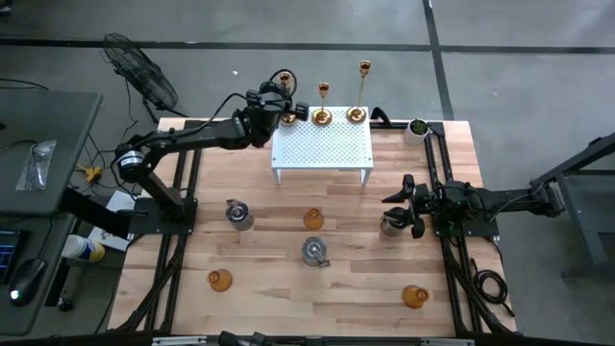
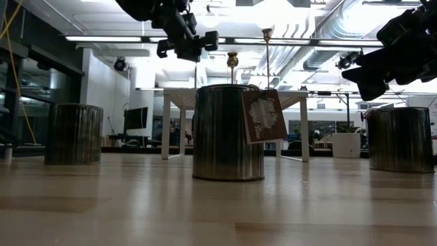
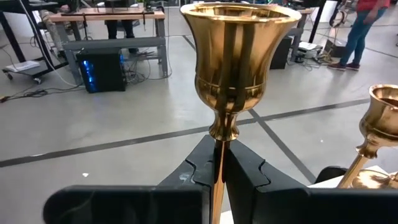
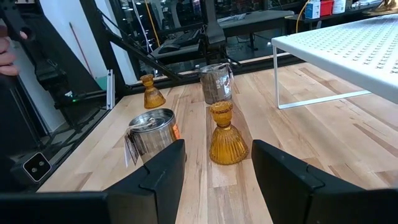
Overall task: Pick & Place candle stick holders
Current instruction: Put the gold candle holder on the shelf
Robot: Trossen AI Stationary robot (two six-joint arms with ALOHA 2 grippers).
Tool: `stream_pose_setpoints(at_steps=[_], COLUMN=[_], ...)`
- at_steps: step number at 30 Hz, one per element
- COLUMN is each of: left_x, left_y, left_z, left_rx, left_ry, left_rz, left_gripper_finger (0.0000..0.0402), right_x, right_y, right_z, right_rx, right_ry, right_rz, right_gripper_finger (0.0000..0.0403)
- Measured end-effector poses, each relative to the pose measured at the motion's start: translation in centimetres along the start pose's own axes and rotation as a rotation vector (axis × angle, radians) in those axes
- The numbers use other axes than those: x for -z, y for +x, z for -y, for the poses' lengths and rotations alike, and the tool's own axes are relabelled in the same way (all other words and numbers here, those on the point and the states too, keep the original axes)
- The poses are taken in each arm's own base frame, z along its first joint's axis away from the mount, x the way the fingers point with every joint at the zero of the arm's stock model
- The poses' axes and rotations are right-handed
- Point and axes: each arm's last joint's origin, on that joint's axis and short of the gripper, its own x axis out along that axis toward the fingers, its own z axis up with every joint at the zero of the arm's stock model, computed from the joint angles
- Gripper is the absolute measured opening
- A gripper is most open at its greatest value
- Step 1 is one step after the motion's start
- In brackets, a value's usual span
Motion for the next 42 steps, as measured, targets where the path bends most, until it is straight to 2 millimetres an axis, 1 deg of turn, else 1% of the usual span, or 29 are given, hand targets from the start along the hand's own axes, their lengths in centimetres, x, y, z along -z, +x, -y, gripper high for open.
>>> stream_pose_setpoints(at_steps=[4,10,19,22,30,42], left_x=[0.1,0.7,0.7,1.0,1.0,1.1], left_y=[0.0,0.4,0.5,0.7,1.4,1.5], left_z=[0.0,0.3,0.3,0.5,-0.2,-0.1], left_rx=[-0.001,-0.005,-0.007,-0.01,-0.033,-0.014], left_ry=[0.002,0.014,0.013,0.012,0.012,0.016], left_rz=[-0.004,-0.015,-0.014,-0.012,-0.014,-0.023], left_gripper_finger=[0.0015,0.0015,0.0015,0.0015,0.0015,0.0015], right_x=[0.0,0.0,0.0,0.0,0.0,0.0], right_y=[0.0,0.0,0.0,0.0,0.0,0.0], right_z=[0.0,0.0,0.0,0.0,0.0,0.0], right_rx=[0.0,0.0,-0.001,-0.001,-0.001,-0.001], right_ry=[0.0,0.0,0.0,0.0,0.0,0.0], right_rz=[0.001,0.001,0.002,0.002,0.002,0.002], right_gripper_finger=[0.0179,0.0179,0.0179,0.0179,0.0179,0.0179])
